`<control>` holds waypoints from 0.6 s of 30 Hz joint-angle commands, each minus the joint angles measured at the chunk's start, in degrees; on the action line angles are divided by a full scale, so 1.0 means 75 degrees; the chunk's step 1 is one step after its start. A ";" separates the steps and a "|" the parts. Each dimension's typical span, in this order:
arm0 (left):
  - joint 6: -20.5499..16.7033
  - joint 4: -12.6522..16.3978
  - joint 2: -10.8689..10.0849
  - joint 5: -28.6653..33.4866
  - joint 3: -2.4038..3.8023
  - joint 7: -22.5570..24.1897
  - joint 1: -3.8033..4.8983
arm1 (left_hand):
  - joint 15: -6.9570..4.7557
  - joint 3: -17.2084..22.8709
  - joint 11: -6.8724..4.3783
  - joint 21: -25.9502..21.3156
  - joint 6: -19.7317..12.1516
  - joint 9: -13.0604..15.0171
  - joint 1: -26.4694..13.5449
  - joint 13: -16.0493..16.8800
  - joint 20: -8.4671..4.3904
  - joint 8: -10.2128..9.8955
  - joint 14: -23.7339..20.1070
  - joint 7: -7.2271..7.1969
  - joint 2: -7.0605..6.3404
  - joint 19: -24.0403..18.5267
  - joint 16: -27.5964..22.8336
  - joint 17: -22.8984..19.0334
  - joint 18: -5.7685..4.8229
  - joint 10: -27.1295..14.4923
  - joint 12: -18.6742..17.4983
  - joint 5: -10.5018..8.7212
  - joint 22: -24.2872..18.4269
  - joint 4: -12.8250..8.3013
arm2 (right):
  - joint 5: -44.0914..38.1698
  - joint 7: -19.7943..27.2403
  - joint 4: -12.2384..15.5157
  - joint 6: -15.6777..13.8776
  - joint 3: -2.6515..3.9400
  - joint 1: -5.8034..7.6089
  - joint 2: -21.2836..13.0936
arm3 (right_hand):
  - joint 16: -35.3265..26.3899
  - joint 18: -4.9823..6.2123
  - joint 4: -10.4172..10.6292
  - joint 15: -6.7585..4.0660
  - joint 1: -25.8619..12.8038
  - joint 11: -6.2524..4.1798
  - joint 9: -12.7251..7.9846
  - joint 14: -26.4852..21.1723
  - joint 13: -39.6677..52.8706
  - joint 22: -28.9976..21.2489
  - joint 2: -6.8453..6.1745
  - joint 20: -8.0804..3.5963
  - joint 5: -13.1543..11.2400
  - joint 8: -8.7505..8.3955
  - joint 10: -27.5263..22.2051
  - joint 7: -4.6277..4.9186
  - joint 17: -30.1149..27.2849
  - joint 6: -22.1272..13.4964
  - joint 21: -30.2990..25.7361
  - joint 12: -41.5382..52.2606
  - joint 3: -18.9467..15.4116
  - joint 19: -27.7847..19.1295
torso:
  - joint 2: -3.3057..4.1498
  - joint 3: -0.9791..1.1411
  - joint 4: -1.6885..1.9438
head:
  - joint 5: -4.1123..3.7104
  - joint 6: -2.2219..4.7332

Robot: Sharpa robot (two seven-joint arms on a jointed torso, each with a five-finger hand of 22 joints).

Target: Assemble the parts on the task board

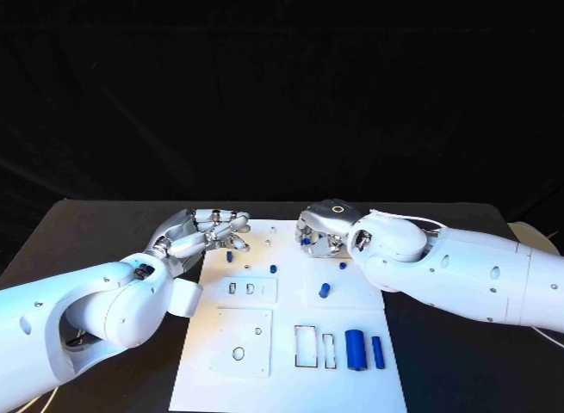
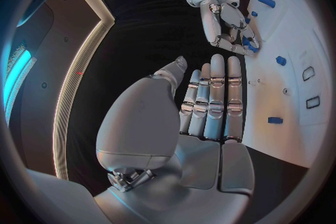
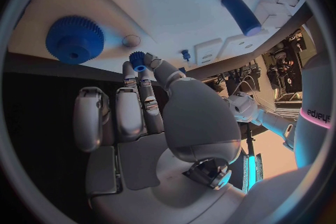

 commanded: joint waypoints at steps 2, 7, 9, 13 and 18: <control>0.0083 -0.0009 0.0009 0.0055 0.0004 0.0035 0.0015 | 0.0003 0.0014 0.0020 0.0042 -0.0010 0.0004 -0.0033 -0.0004 -0.0008 -0.0043 -0.0049 0.0065 0.0057 -0.0067 0.0039 0.0012 0.0066 -0.0058 -0.0052 -0.0022 0.0011 -0.0033 | -0.0208 -0.0253 0.0028 -0.0662 0.0016 0.0003 0.0116 | 0.0049 -0.0079 -0.0028 -0.0060 0.0129 -0.0413 0.0015 0.0249 0.0278 0.0049 0.0063 -0.0003 0.0015 0.0017 0.0421 0.0005 0.0016 0.0011 0.0053 0.0021 0.0094 0.0057 | 0.0010 -0.0001 0.0002 | 0.0017 0.0027; 0.0084 -0.0018 0.0018 0.0065 0.0004 0.0031 0.0015 | 0.0006 0.0017 0.0025 0.0057 -0.0019 0.0002 -0.0031 -0.0007 -0.0008 -0.0051 -0.0061 0.0070 0.0056 -0.0079 0.0052 0.0020 0.0066 -0.0072 -0.0063 -0.0022 0.0021 -0.0036 | -0.0287 -0.0384 0.0016 -0.0954 0.0024 0.0005 0.0273 | 0.0061 -0.0082 -0.0039 -0.0058 0.0144 -0.0408 0.0034 0.0248 0.0300 0.0069 0.0046 -0.0008 0.0063 0.0008 0.0408 0.0013 0.0020 0.0003 0.0065 0.0026 0.0145 0.0061 | 0.0026 -0.0003 0.0018 | 0.0036 0.0058; 0.0082 -0.0020 0.0017 0.0066 0.0004 0.0028 0.0016 | 0.0009 0.0018 0.0030 0.0068 -0.0028 0.0000 -0.0030 -0.0009 -0.0007 -0.0058 -0.0071 0.0074 0.0055 -0.0089 0.0062 0.0026 0.0066 -0.0084 -0.0072 -0.0022 0.0027 -0.0039 | -0.0301 -0.0394 -0.0012 -0.1038 0.0025 0.0005 0.0347 | 0.0065 -0.0082 -0.0048 -0.0051 0.0148 -0.0396 0.0047 0.0245 0.0317 0.0072 0.0022 -0.0008 0.0099 -0.0010 0.0377 0.0026 0.0015 -0.0021 0.0067 0.0020 0.0191 0.0055 | 0.0031 -0.0003 0.0013 | 0.0052 0.0073; 0.0080 -0.0031 0.0017 0.0070 0.0004 0.0028 0.0017 | 0.0014 0.0020 0.0036 0.0081 -0.0038 -0.0002 -0.0029 -0.0012 -0.0005 -0.0067 -0.0086 0.0081 0.0053 -0.0103 0.0072 0.0033 0.0065 -0.0098 -0.0082 -0.0022 0.0035 -0.0042 | -0.0314 -0.0401 -0.0109 -0.1190 0.0026 0.0006 0.0509 | 0.0066 -0.0080 -0.0053 -0.0045 0.0153 -0.0387 0.0057 0.0241 0.0327 0.0069 0.0012 -0.0005 0.0119 -0.0023 0.0356 0.0035 0.0008 -0.0038 0.0065 0.0016 0.0229 0.0047 | 0.0034 -0.0004 0.0009 | 0.0071 0.0086; 0.0080 -0.0036 0.0017 0.0074 0.0004 0.0028 0.0027 | 0.0018 0.0021 0.0041 0.0090 -0.0046 -0.0003 -0.0030 -0.0014 -0.0004 -0.0074 -0.0099 0.0086 0.0052 -0.0114 0.0080 0.0038 0.0064 -0.0108 -0.0089 -0.0023 0.0042 -0.0044 | -0.0333 -0.0449 -0.0350 -0.1374 0.0027 0.0005 0.0772 | 0.0066 -0.0080 -0.0053 -0.0045 0.0153 -0.0387 0.0057 0.0241 0.0327 0.0069 0.0012 -0.0005 0.0119 -0.0023 0.0356 0.0035 0.0008 -0.0038 0.0065 0.0016 0.0229 0.0047 | 0.0044 -0.0005 0.0011 | 0.0070 0.0090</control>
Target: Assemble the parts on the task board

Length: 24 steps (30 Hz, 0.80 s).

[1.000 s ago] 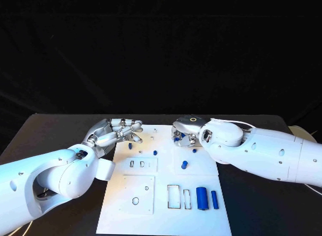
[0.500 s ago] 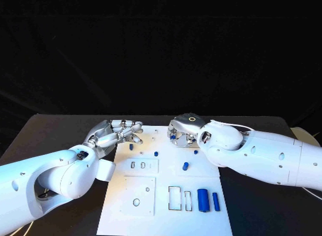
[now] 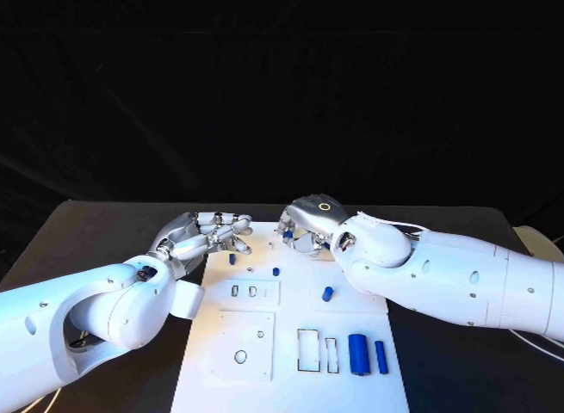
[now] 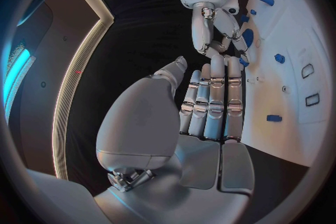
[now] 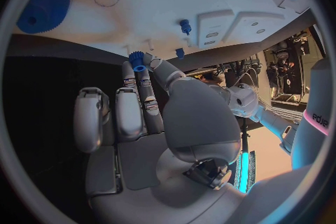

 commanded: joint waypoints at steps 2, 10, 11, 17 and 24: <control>0.0081 0.0005 0.0011 0.0026 0.0004 0.0036 0.0028 | -0.0007 0.0021 -0.0011 0.0049 -0.0019 -0.0002 -0.0030 -0.0013 0.0007 -0.0044 -0.0076 0.0060 0.0051 -0.0073 0.0043 0.0011 0.0065 -0.0056 -0.0054 -0.0023 0.0015 -0.0044 | -0.0175 -0.0167 -0.0183 -0.0465 0.0006 0.0001 0.0180 | 0.0034 -0.0080 -0.0057 -0.0045 0.0117 -0.0392 0.0006 0.0241 0.0327 0.0007 0.0048 -0.0005 0.0037 -0.0022 0.0355 0.0035 -0.0001 -0.0038 0.0038 0.0026 0.0105 0.0047 | 0.0017 0.0000 0.0003 | 0.0004 0.0010; 0.0078 0.0002 0.0020 0.0027 0.0004 0.0028 0.0059 | -0.0006 0.0022 -0.0010 0.0051 -0.0021 -0.0003 -0.0029 -0.0014 0.0008 -0.0046 -0.0079 0.0061 0.0051 -0.0076 0.0045 0.0013 0.0065 -0.0059 -0.0056 -0.0023 0.0016 -0.0045 | -0.0229 -0.0206 -0.0524 -0.0576 0.0007 -0.0003 0.0446 | 0.0044 -0.0083 -0.0057 -0.0042 0.0117 -0.0388 0.0012 0.0242 0.0333 0.0021 0.0046 -0.0003 0.0043 -0.0025 0.0350 0.0039 0.0012 -0.0041 0.0046 0.0027 0.0122 0.0053 | 0.0059 -0.0001 0.0049 | -0.0030 0.0023; 0.0078 0.0002 0.0021 0.0027 0.0004 0.0027 0.0064 | -0.0002 0.0022 -0.0006 0.0061 -0.0029 -0.0004 -0.0027 -0.0015 0.0010 -0.0053 -0.0093 0.0065 0.0047 -0.0090 0.0053 0.0018 0.0064 -0.0069 -0.0064 -0.0023 0.0023 -0.0049 | -0.0234 -0.0206 -0.0560 -0.0585 0.0007 -0.0004 0.0466 | 0.0044 -0.0083 -0.0057 -0.0042 0.0117 -0.0388 0.0012 0.0242 0.0333 0.0021 0.0046 -0.0003 0.0043 -0.0025 0.0350 0.0039 0.0012 -0.0041 0.0046 0.0027 0.0122 0.0053 | 0.0064 -0.0001 0.0056 | -0.0036 0.0030; 0.0075 -0.0003 0.0027 0.0027 0.0004 0.0020 0.0088 | -0.0002 0.0022 -0.0006 0.0061 -0.0029 -0.0004 -0.0027 -0.0015 0.0010 -0.0053 -0.0093 0.0065 0.0047 -0.0090 0.0053 0.0018 0.0064 -0.0069 -0.0064 -0.0023 0.0023 -0.0049 | -0.0246 -0.0186 -0.0670 -0.0545 0.0008 -0.0008 0.0552 | 0.0044 -0.0083 -0.0057 -0.0042 0.0117 -0.0388 0.0012 0.0242 0.0333 0.0021 0.0046 -0.0003 0.0043 -0.0025 0.0350 0.0039 0.0012 -0.0041 0.0046 0.0027 0.0122 0.0053 | 0.0078 -0.0011 0.0064 | -0.0034 0.0052; 0.0073 0.0001 0.0036 0.0027 0.0004 0.0016 0.0108 | 0.0010 0.0006 0.0006 0.0084 -0.0041 -0.0006 -0.0061 -0.0017 0.0015 -0.0065 -0.0114 0.0076 0.0037 -0.0116 0.0075 0.0030 0.0062 -0.0084 -0.0075 -0.0025 0.0037 -0.0035 | -0.0242 -0.0160 -0.0798 -0.0438 0.0007 -0.0035 0.0652 | 0.0048 -0.0085 -0.0051 -0.0039 0.0106 -0.0385 0.0019 0.0242 0.0340 0.0029 0.0035 -0.0001 0.0040 -0.0025 0.0347 0.0042 0.0014 -0.0038 0.0051 0.0029 0.0129 0.0056 | 0.0088 -0.0005 0.0070 | -0.0017 0.0028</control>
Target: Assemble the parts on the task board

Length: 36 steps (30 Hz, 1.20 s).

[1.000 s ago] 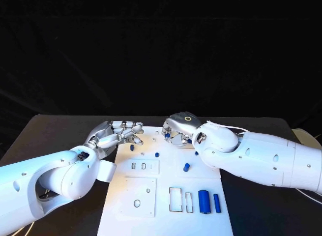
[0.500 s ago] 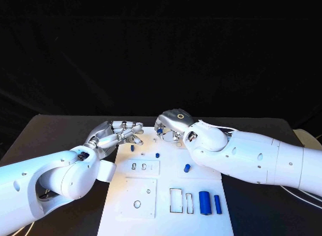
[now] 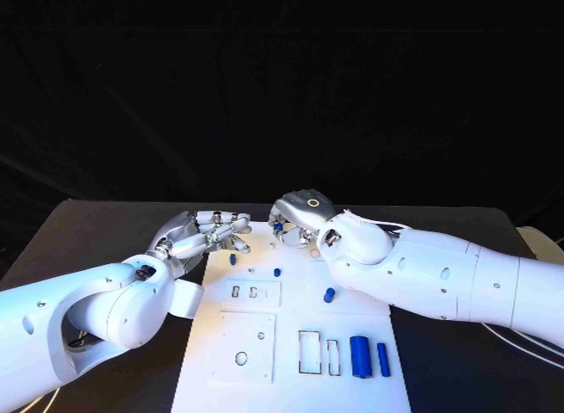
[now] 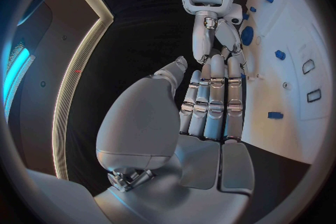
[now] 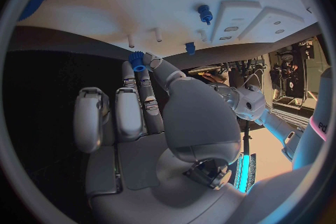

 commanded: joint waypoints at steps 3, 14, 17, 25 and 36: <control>0.0073 0.0009 0.0018 0.0012 0.0004 0.0024 0.0030 | 0.0010 -0.0024 -0.0013 0.0054 -0.0015 -0.0006 -0.0077 -0.0010 0.0018 -0.0040 -0.0062 0.0051 0.0032 -0.0069 0.0054 0.0015 0.0063 -0.0064 -0.0046 -0.0026 0.0014 -0.0007 | -0.0122 -0.0026 -0.0084 0.0029 0.0004 -0.0033 0.0060 | 0.0053 -0.0086 -0.0044 -0.0037 0.0089 -0.0393 0.0013 0.0242 0.0346 0.0037 0.0022 0.0001 0.0030 -0.0028 0.0334 0.0020 0.0010 -0.0017 0.0053 0.0025 0.0090 0.0058 | 0.0017 0.0000 0.0013 | 0.0023 -0.0029; 0.0096 0.0028 0.0027 0.0012 0.0004 0.0011 0.0054 | 0.0015 -0.0038 -0.0009 0.0066 -0.0020 -0.0006 -0.0102 -0.0010 0.0021 -0.0046 -0.0071 0.0054 0.0025 -0.0083 0.0067 0.0022 0.0062 -0.0071 -0.0051 -0.0026 0.0022 0.0006 | -0.0118 -0.0045 -0.0268 0.0106 0.0004 -0.0068 0.0133 | 0.0043 -0.0082 -0.0037 -0.0034 0.0078 -0.0392 0.0018 0.0237 0.0351 0.0021 0.0013 0.0003 0.0020 -0.0031 0.0327 0.0021 -0.0011 -0.0021 0.0044 0.0024 0.0097 0.0045 | 0.0042 -0.0002 0.0022 | 0.0024 -0.0047; 0.0111 0.0025 0.0033 0.0012 0.0005 0.0008 0.0066 | 0.0021 -0.0056 -0.0004 0.0077 -0.0028 -0.0007 -0.0129 -0.0010 0.0025 -0.0053 -0.0082 0.0058 0.0017 -0.0097 0.0079 0.0028 0.0062 -0.0081 -0.0057 -0.0027 0.0029 0.0019 | -0.0116 -0.0039 -0.0296 0.0123 0.0005 -0.0071 0.0141 | 0.0046 -0.0082 -0.0034 -0.0033 0.0074 -0.0391 0.0020 0.0237 0.0353 0.0023 0.0011 0.0004 0.0015 -0.0034 0.0323 0.0021 -0.0008 -0.0024 0.0045 0.0023 0.0100 0.0045 | 0.0058 -0.0002 0.0015 | 0.0027 -0.0031; 0.0132 0.0005 0.0068 0.0012 0.0006 0.0000 0.0127 | 0.0023 -0.0066 -0.0002 0.0084 -0.0032 -0.0008 -0.0142 -0.0009 0.0027 -0.0057 -0.0089 0.0059 0.0012 -0.0105 0.0085 0.0031 0.0062 -0.0086 -0.0059 -0.0027 0.0033 0.0024 | -0.0116 -0.0023 -0.0405 0.0100 0.0005 -0.0081 0.0194 | 0.0046 -0.0080 -0.0026 -0.0030 0.0063 -0.0388 0.0026 0.0235 0.0358 0.0017 0.0003 0.0007 0.0001 -0.0041 0.0306 0.0022 -0.0012 -0.0034 0.0041 0.0017 0.0112 0.0037 | 0.0067 -0.0004 0.0025 | 0.0014 -0.0052; 0.0134 -0.0001 0.0075 0.0012 0.0006 -0.0005 0.0153 | 0.0023 -0.0066 -0.0002 0.0084 -0.0033 -0.0008 -0.0142 -0.0009 0.0028 -0.0057 -0.0089 0.0059 0.0012 -0.0106 0.0086 0.0032 0.0062 -0.0086 -0.0060 -0.0027 0.0033 0.0024 | -0.0077 0.0026 -0.0479 0.0134 0.0005 -0.0098 0.0270 | 0.0041 -0.0075 0.0013 -0.0015 0.0010 -0.0369 0.0046 0.0225 0.0370 0.0002 -0.0036 0.0020 -0.0054 -0.0076 0.0239 0.0032 -0.0036 -0.0085 0.0029 -0.0010 0.0143 0.0015 | 0.0072 -0.0001 0.0015 | 0.0029 -0.0080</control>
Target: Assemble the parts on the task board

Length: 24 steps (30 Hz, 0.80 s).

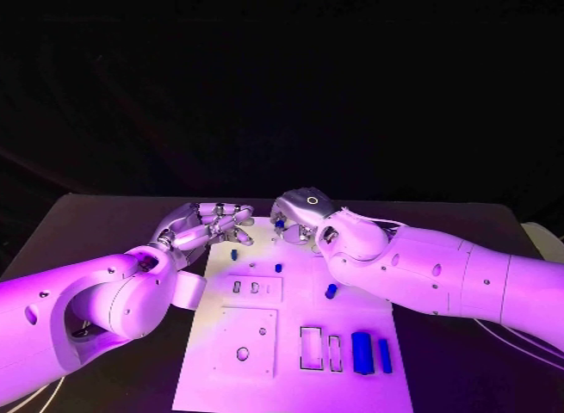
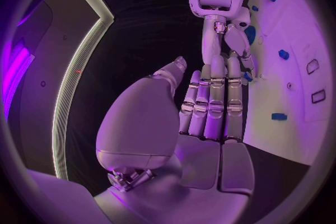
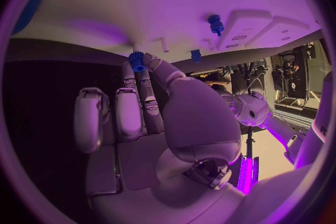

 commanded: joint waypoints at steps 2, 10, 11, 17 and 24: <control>0.0129 0.0006 0.0019 0.0006 0.0004 0.0027 0.0020 | -0.0004 -0.0046 0.0021 0.0031 -0.0007 -0.0007 -0.0081 -0.0009 0.0002 -0.0030 -0.0067 0.0032 0.0015 -0.0085 0.0029 0.0010 0.0061 -0.0054 -0.0030 -0.0025 0.0014 0.0003 | -0.0060 0.0018 -0.0044 0.0077 -0.0001 -0.0013 0.0028 | 0.0012 -0.0073 -0.0017 -0.0011 0.0003 -0.0324 0.0017 0.0223 0.0371 -0.0007 -0.0039 0.0023 -0.0042 -0.0052 0.0260 0.0010 -0.0010 -0.0072 -0.0007 -0.0006 0.0071 0.0009 | 0.0005 0.0002 -0.0007 | 0.0006 0.0005; 0.0127 0.0008 0.0015 0.0006 0.0004 0.0022 0.0027 | -0.0004 -0.0046 0.0021 0.0031 -0.0007 -0.0007 -0.0081 -0.0009 0.0002 -0.0030 -0.0067 0.0032 0.0015 -0.0085 0.0029 0.0010 0.0061 -0.0054 -0.0030 -0.0025 0.0014 0.0003 | -0.0022 0.0067 -0.0113 0.0191 -0.0001 -0.0016 0.0084 | -0.0035 -0.0052 0.0048 0.0047 -0.0058 -0.0249 0.0045 0.0191 0.0315 -0.0093 -0.0082 0.0067 -0.0093 -0.0120 0.0019 0.0053 -0.0110 -0.0171 -0.0067 -0.0158 0.0168 -0.0071 | 0.0017 0.0000 -0.0004 | 0.0011 0.0004; 0.0127 0.0009 0.0014 0.0006 0.0004 0.0021 0.0028 | -0.0004 -0.0046 0.0021 0.0031 -0.0007 -0.0007 -0.0081 -0.0009 0.0002 -0.0030 -0.0067 0.0032 0.0015 -0.0085 0.0029 0.0010 0.0061 -0.0054 -0.0030 -0.0025 0.0014 0.0003 | -0.0019 0.0071 -0.0115 0.0199 -0.0001 -0.0016 0.0086 | -0.0035 -0.0052 0.0048 0.0047 -0.0059 -0.0249 0.0045 0.0191 0.0314 -0.0094 -0.0082 0.0068 -0.0094 -0.0120 0.0019 0.0053 -0.0110 -0.0171 -0.0067 -0.0159 0.0168 -0.0071 | 0.0017 0.0000 -0.0004 | 0.0011 0.0004; 0.0137 0.0010 0.0017 0.0006 0.0004 0.0012 0.0033 | -0.0004 -0.0046 0.0021 0.0031 -0.0007 -0.0007 -0.0081 -0.0009 0.0002 -0.0030 -0.0067 0.0032 0.0015 -0.0085 0.0029 0.0010 0.0061 -0.0054 -0.0030 -0.0025 0.0014 0.0003 | 0.0018 0.0104 -0.0165 0.0252 -0.0002 -0.0017 0.0111 | -0.0084 -0.0032 0.0112 0.0117 -0.0123 -0.0166 0.0067 0.0159 0.0211 -0.0170 -0.0154 0.0126 -0.0129 -0.0201 -0.0209 0.0112 -0.0211 -0.0292 -0.0126 -0.0335 0.0272 -0.0144 | 0.0019 0.0001 -0.0003 | 0.0010 -0.0001; 0.0154 0.0008 0.0017 0.0006 0.0004 -0.0007 0.0037 | -0.0004 -0.0042 0.0020 0.0041 -0.0006 -0.0006 -0.0076 -0.0007 0.0004 -0.0032 -0.0076 0.0031 0.0029 -0.0095 0.0038 0.0015 0.0062 -0.0056 -0.0031 -0.0024 0.0020 0.0002 | 0.0063 0.0137 -0.0190 0.0319 -0.0002 -0.0017 0.0126 | -0.0191 0.0029 0.0205 0.0222 -0.0250 -0.0038 0.0069 0.0102 0.0005 -0.0422 -0.0326 0.0225 -0.0190 -0.0351 -0.0568 0.0182 -0.0412 -0.0516 -0.0298 -0.0608 0.0392 -0.0340 | 0.0023 -0.0001 -0.0006 | 0.0015 0.0005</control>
